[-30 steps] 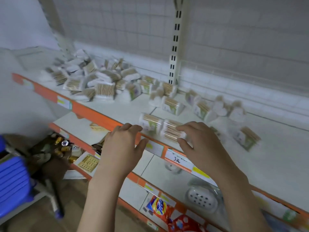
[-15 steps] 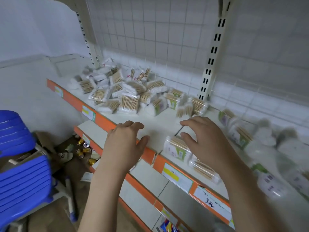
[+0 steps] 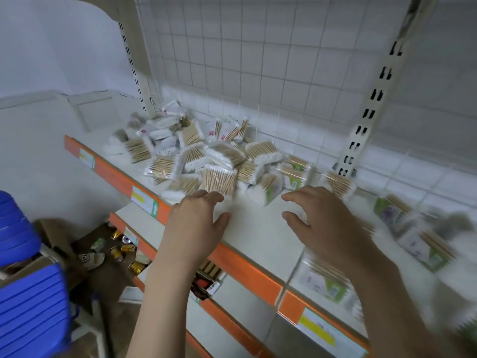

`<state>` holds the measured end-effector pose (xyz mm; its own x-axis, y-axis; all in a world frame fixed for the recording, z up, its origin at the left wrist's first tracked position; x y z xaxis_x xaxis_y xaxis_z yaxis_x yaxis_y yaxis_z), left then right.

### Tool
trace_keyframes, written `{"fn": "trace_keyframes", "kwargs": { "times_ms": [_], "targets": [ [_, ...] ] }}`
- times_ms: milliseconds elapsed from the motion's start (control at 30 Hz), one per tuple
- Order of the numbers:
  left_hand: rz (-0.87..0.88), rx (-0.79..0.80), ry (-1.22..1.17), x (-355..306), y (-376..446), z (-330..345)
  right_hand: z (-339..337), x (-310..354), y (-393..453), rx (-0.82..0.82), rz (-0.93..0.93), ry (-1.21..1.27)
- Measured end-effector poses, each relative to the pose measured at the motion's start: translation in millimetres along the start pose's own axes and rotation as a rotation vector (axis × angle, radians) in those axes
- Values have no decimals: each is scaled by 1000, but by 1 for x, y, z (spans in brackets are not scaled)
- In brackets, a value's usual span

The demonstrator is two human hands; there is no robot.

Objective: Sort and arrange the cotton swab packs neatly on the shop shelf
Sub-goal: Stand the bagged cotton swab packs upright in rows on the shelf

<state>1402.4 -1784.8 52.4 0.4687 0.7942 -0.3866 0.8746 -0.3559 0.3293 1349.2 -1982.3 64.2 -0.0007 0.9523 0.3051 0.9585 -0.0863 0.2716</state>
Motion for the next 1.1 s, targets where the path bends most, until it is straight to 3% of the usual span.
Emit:
{"fn": "trace_keyframes", "kwargs": {
  "times_ms": [500, 833, 1100],
  "targets": [
    [84, 83, 26, 151, 86, -49, 59, 100, 96, -55, 163, -27],
    [147, 547, 155, 177, 156, -29, 76, 110, 146, -87, 241, -143],
    [161, 670, 65, 180, 172, -9, 96, 100, 164, -16, 317, -111]
  ]
}}
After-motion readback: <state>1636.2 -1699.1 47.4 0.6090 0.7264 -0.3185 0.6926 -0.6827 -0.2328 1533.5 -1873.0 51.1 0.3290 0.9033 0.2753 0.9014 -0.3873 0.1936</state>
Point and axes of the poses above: each hand's wrist, its own y-axis towards the middle knuckle, its own z-axis out of the palm, x = y × z, the point moved 2 cm from there along y, towards the middle knuckle, and after that the axes turned 5 degrees about z, right-handed, at the moved point
